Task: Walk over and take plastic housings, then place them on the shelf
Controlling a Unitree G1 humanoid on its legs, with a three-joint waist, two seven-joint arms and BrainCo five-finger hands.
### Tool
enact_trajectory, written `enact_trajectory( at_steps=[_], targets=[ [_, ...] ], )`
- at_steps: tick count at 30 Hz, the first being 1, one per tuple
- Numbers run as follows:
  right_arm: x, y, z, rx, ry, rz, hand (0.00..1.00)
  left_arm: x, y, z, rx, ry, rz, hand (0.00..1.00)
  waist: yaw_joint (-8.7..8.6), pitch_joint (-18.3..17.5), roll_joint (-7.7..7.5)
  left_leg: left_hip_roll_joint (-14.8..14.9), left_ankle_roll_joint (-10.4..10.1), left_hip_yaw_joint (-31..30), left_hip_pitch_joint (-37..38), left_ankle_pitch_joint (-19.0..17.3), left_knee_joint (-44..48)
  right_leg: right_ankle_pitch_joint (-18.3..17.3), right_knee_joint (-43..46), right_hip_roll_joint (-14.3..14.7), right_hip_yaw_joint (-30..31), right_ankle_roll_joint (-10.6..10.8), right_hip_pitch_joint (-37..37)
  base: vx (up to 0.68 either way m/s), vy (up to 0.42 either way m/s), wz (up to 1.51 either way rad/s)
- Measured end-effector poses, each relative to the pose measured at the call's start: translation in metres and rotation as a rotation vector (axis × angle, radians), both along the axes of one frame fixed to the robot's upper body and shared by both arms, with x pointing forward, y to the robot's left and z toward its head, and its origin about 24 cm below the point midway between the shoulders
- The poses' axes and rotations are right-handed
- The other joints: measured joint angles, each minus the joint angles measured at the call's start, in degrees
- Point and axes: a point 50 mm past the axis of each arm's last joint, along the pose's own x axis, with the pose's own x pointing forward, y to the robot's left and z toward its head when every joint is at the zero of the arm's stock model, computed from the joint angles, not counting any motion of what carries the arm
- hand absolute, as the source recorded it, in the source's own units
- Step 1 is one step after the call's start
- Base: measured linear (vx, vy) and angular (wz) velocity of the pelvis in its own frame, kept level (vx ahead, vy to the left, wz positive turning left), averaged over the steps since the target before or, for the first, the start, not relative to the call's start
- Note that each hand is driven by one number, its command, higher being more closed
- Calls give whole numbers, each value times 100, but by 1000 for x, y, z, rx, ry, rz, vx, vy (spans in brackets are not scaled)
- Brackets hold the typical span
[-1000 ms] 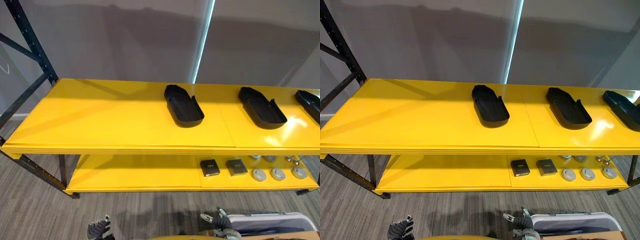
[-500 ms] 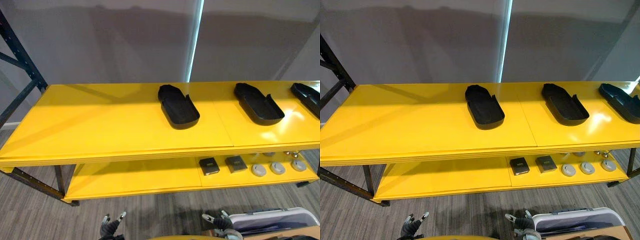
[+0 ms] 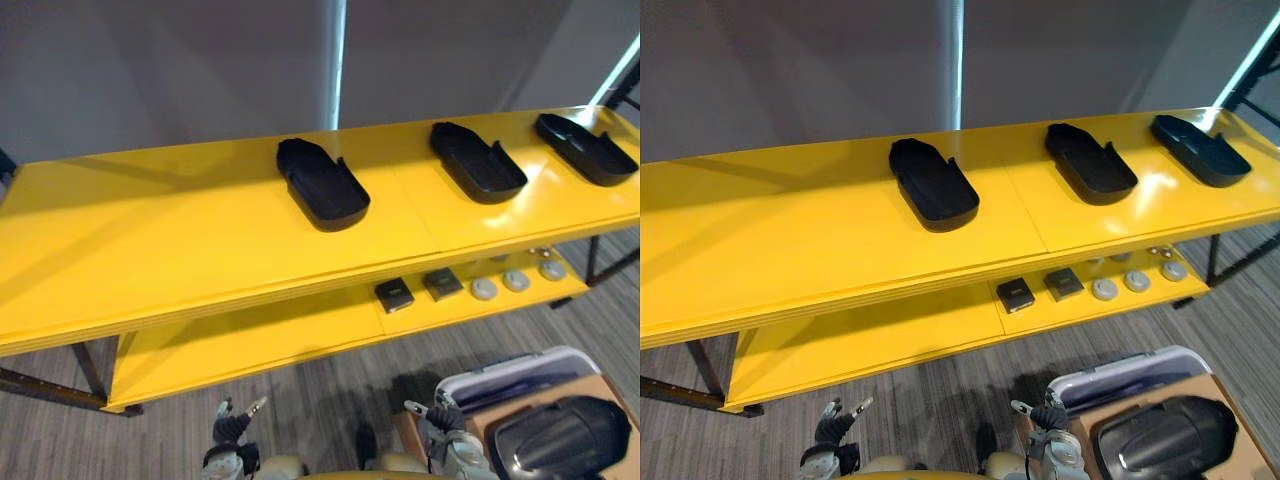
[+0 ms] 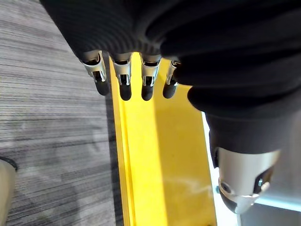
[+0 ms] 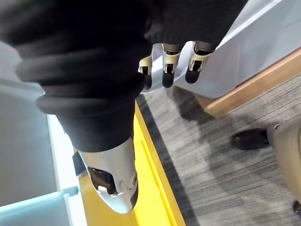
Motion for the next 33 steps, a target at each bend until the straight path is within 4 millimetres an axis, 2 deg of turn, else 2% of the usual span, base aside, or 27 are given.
enact_trajectory(
  at_steps=[1, 3, 4, 5, 6, 7, 9, 11, 12, 14, 16, 21, 24, 26, 27, 28, 29, 30, 31, 32, 33],
  targets=[
    [3, 0, 1, -7, -7, 8, 0, 5, -5, 1, -12, -12, -2, 0, 27, 60, 54, 59, 260, 446, -67, 63, -88, -66, 172, -173, -513, -91, -186, -338, 122, -143],
    [4, 1, 2, -10, -8, 16, 0, 8, -6, 2, -13, -19, -5, 0, 42, 62, -13, 90, 394, 807, -15, 148, -247, -256, 1033, -415, -1135, -63, -461, -273, 124, -112],
    [2, 1, 1, -9, -1, 12, 0, 8, -7, 2, -13, -18, -12, 0, 40, 109, 67, 95, 409, 990, 60, 202, -369, -639, 1883, -527, -1409, -133, -488, -145, 80, -76],
    [-1, 1, -1, -9, 7, 11, 0, 9, -8, 2, -13, -19, -27, 0, 22, 80, 22, 94, 396, 1071, 118, 235, -434, -993, 2492, -629, -1432, -116, -406, -157, 72, -73],
    [-5, 1, -2, -8, 19, 8, 0, 11, -10, 3, -11, -24, -45, 0, 17, 74, 43, 83, 356, 1168, 125, 267, -523, -1411, 3036, -696, -1459, -37, -223, -126, 40, -49],
    [-8, 2, -4, -5, 27, 8, 0, 11, -10, 3, -11, -23, -44, 0, 18, 33, 12, 75, 358, 1246, 155, 353, -600, -1655, 3250, -774, -1537, 8, -50, -102, 18, -43],
    [-11, 3, -6, -1, 41, 7, 0, 11, -10, 3, -11, -23, -42, 0, 56, -17, -57, 32, 279, 1379, 146, 540, -818, -1910, 3093, -924, -1781, 80, 509, -59, -22, -41],
    [-9, 5, -7, 2, 51, 15, 0, 10, -5, 2, 0, -14, -45, 0, 156, -155, -215, -84, 192, 1393, -31, 738, -911, -2068, 1879, -985, -1894, 235, 991, -61, -104, -68],
    [-1, 1, -9, -12, 72, 32, 0, 9, -3, -1, 8, 9, -52, 0, 230, -177, -228, -152, 170, 1004, -206, 854, -940, -2012, 926, -867, -1822, 116, 1192, -77, -194, -65],
    [1, -7, -9, -30, 76, 26, 0, 5, -7, -5, 2, 43, -74, 0, 146, -166, -107, -124, 105, 791, -163, 1005, -998, -1776, 594, -789, -1798, 55, 1381, -73, -150, -25],
    [-3, -13, -10, -43, 88, 20, 0, -1, -8, -8, 0, 61, -79, 0, 165, -191, -43, -80, 70, 664, 44, 1062, -1218, -1637, 424, -670, -1634, -25, 1477, -64, -107, -34],
    [-11, -18, -14, -46, 123, 7, 0, -7, -8, -11, -1, 87, -84, 0, 129, -225, 6, -51, -34, 783, 229, 1414, -1773, -1279, 88, -535, -1255, -103, 1419, -86, -55, -41],
    [-18, -20, -17, -49, 143, -2, 0, -9, -7, -12, 1, 91, -83, 0, 122, -217, 19, -68, -35, 887, 270, 1423, -1817, -1240, 103, -524, -1054, -96, 1342, -78, 31, -39],
    [-16, -21, -16, -50, 137, -6, 0, -9, -5, -12, 7, 93, -84, 0, 124, -187, 27, -33, -54, 1019, 284, 1387, -1807, -1278, 317, -533, -871, -45, 1169, -60, 31, -58],
    [-10, -21, -14, -50, 123, -2, 0, -11, -1, -12, 16, 104, -82, 0, 116, -105, 53, 31, -98, 1323, 345, 1294, -1821, -1359, 439, -605, -903, -84, 1022, -77, 38, -73],
    [-8, -21, -13, -50, 117, 0, 0, -14, 1, -13, 17, 112, -79, 0, 113, -63, 78, 47, -102, 1458, 388, 1282, -1834, -1367, 457, -714, -1195, -90, 1025, -103, 70, -100],
    [-6, -20, -12, -51, 111, 5, 0, -18, 3, -14, 21, 125, -72, 0, 105, -25, 136, 85, -140, 1654, 440, 1218, -1879, -1317, 524, -990, -1982, -152, 1005, -81, 63, -62],
    [-6, -20, -12, -50, 111, 6, 0, -18, 3, -14, 18, 125, -70, 0, 102, -24, 147, 93, -147, 1693, 448, 1210, -1888, -1314, 534, -1059, -2171, -157, 1003, -81, 89, -77],
    [-5, -18, -12, -51, 110, 17, 0, -19, 6, -14, 28, 128, -69, 0, 83, -11, 180, 137, -179, 1828, 458, 1188, -1918, -1260, 546, -1289, -2822, -235, 991, -49, 63, -65],
    [-4, -15, -12, -47, 110, 26, 0, -19, 11, -14, 43, 132, -71, 0, 37, 3, 177, 188, -236, 1921, 455, 1154, -1912, -1157, 545, -1402, -3240, -314, 986, -25, 41, -66],
    [-4, -14, -12, -45, 111, 26, 0, -20, 12, -14, 44, 137, -71, 0, 7, 7, 165, 190, -286, 1917, 454, 1125, -1899, -1074, 524, -1410, -3276, -299, 987, 5, -15, -45]
  ],
)
